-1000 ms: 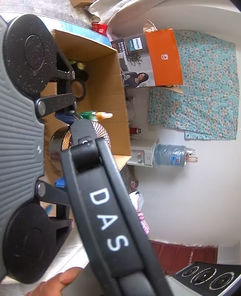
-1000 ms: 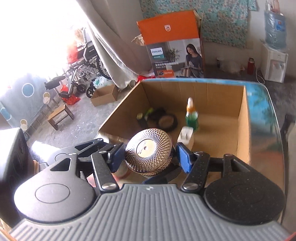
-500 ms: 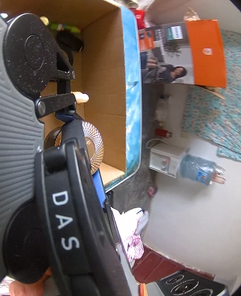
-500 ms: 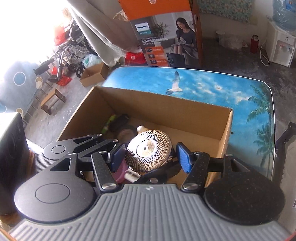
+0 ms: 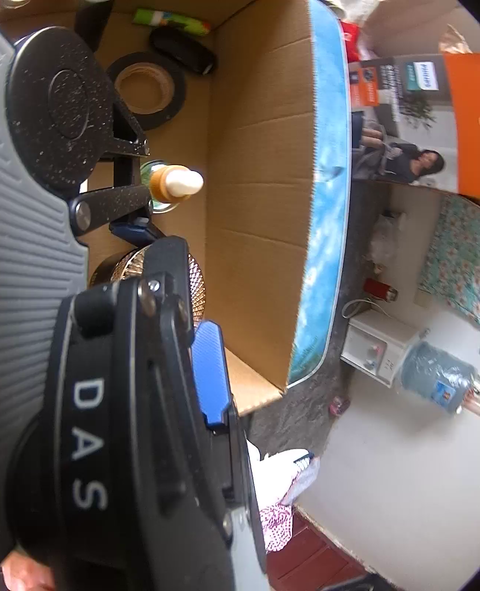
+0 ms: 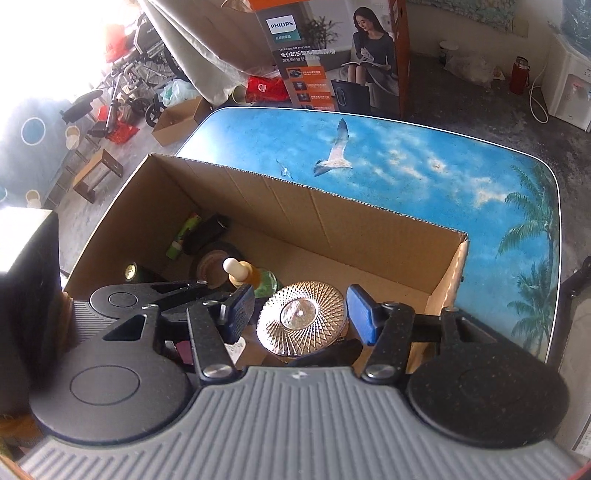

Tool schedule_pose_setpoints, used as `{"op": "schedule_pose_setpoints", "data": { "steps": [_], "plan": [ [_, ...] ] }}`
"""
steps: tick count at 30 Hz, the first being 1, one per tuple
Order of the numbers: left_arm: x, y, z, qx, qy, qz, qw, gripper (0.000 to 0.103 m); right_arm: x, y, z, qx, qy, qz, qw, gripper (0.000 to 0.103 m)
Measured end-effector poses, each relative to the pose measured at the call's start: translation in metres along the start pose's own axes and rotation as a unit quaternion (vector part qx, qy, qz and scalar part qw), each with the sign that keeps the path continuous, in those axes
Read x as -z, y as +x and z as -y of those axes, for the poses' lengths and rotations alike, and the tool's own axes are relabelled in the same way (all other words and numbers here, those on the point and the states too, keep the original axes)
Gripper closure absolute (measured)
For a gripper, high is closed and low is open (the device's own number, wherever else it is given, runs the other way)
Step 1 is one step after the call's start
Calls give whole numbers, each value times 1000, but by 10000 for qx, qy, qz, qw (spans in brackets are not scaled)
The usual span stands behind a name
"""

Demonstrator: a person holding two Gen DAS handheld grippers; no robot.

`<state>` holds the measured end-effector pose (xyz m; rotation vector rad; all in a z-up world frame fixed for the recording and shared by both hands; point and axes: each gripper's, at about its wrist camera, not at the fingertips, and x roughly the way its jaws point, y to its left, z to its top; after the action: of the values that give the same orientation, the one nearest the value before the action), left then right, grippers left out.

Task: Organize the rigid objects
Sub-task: 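Lower the jar into the box and open the right tool, then withdraw the right tool from the box to the white pill bottle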

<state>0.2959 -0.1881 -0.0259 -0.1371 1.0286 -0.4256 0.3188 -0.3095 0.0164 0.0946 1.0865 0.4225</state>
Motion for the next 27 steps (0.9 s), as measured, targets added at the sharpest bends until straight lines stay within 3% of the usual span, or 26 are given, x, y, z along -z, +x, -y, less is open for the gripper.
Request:
{"op": "schedule_pose_setpoints", "data": {
  "steps": [9, 14, 21, 27],
  "plan": [
    [4, -8, 0, 6, -17, 159, 9999, 42, 5, -7, -1, 27, -44, 277, 9996, 48],
    [12, -33, 8, 21, 213, 443, 9988, 34, 26, -46, -5, 88, 107, 883, 9960, 48],
    [56, -93, 24, -50, 997, 921, 9907, 22, 99, -120, -30, 197, 562, 2105, 9758, 45],
    [119, -141, 23, -295, 1592, 1161, 9799, 20, 187, -163, -65, 100, 759, 2991, 9512, 31]
  ]
}}
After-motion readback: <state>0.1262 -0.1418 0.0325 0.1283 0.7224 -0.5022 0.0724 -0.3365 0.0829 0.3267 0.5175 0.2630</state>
